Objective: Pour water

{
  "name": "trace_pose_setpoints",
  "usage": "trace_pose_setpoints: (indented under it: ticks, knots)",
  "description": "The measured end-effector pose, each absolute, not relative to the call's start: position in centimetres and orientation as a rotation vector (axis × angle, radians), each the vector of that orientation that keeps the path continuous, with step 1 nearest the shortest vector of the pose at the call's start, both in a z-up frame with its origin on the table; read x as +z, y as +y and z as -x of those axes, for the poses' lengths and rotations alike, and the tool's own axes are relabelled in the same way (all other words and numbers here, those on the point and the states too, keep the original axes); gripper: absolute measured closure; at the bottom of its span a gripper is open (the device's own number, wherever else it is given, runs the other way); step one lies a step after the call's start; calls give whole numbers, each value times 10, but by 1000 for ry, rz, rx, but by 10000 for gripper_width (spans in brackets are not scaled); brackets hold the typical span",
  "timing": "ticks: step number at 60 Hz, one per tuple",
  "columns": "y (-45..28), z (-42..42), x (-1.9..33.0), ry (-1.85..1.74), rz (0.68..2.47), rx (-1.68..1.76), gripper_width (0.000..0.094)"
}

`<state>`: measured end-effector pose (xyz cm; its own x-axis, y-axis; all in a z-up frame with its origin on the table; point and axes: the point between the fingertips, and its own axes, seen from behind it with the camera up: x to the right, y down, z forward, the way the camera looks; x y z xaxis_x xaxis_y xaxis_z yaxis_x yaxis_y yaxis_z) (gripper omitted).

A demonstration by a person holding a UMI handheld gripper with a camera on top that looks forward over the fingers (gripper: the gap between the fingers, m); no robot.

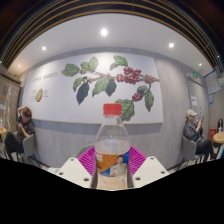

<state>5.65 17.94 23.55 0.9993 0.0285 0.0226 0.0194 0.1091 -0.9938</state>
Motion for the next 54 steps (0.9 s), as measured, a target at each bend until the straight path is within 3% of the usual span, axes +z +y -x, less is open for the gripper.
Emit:
trace_pose_setpoints:
  ticks: [4, 20, 35, 41, 45, 46, 48, 54]
  knots:
    - [187, -64, 201, -49, 1514, 19, 534]
    - [188, -54, 141, -109, 1603, 38, 529]
    - [188, -64, 148, -74, 1564, 74, 527]
    - [192, -66, 146, -66, 1595, 71, 374]
    - [184, -66, 135, -86, 1655, 37, 94]
    - [182, -67, 135, -82, 1665, 30, 69]
    - [188, -75, 140, -76, 1676, 25, 103]
    - [148, -75, 138, -54, 1677, 27, 88]
